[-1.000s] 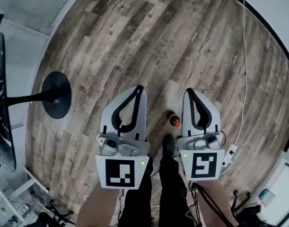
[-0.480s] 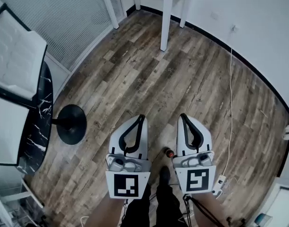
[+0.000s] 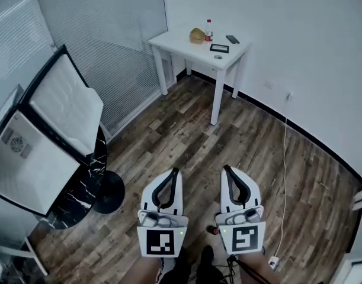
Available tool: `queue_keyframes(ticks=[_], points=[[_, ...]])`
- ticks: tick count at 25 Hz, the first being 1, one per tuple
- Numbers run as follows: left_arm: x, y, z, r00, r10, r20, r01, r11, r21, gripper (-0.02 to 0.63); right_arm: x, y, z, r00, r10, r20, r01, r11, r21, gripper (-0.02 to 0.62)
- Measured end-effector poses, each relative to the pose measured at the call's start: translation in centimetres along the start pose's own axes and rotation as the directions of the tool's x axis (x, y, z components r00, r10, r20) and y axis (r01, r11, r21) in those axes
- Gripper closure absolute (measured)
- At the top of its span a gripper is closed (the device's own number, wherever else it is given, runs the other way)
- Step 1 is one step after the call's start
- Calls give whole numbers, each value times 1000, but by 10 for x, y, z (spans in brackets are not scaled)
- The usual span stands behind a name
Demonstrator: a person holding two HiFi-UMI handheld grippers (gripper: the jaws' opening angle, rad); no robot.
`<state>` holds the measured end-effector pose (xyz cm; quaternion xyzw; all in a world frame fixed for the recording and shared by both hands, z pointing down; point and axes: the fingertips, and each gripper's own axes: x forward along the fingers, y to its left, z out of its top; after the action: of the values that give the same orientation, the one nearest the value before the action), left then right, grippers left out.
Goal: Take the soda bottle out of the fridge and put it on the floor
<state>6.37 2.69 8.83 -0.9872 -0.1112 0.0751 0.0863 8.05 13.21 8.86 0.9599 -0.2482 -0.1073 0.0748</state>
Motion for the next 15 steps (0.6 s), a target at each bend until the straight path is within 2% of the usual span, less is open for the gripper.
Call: queue_keyframes(ticks=[2,6,15], points=[[-11,12,23,1000,19,11,-19,1000,15,590,-1,7,30,999,13,34,-12,1000,-16,583],[-33,27,61,997,61,56,-61,998,-6,591,-12,20,74,997,32,70,-28,998,-50,583],[-53,38,108,990,88,110,-84,996,-42,591,-17,20,124,994,27,102,-19,996,-85,584]])
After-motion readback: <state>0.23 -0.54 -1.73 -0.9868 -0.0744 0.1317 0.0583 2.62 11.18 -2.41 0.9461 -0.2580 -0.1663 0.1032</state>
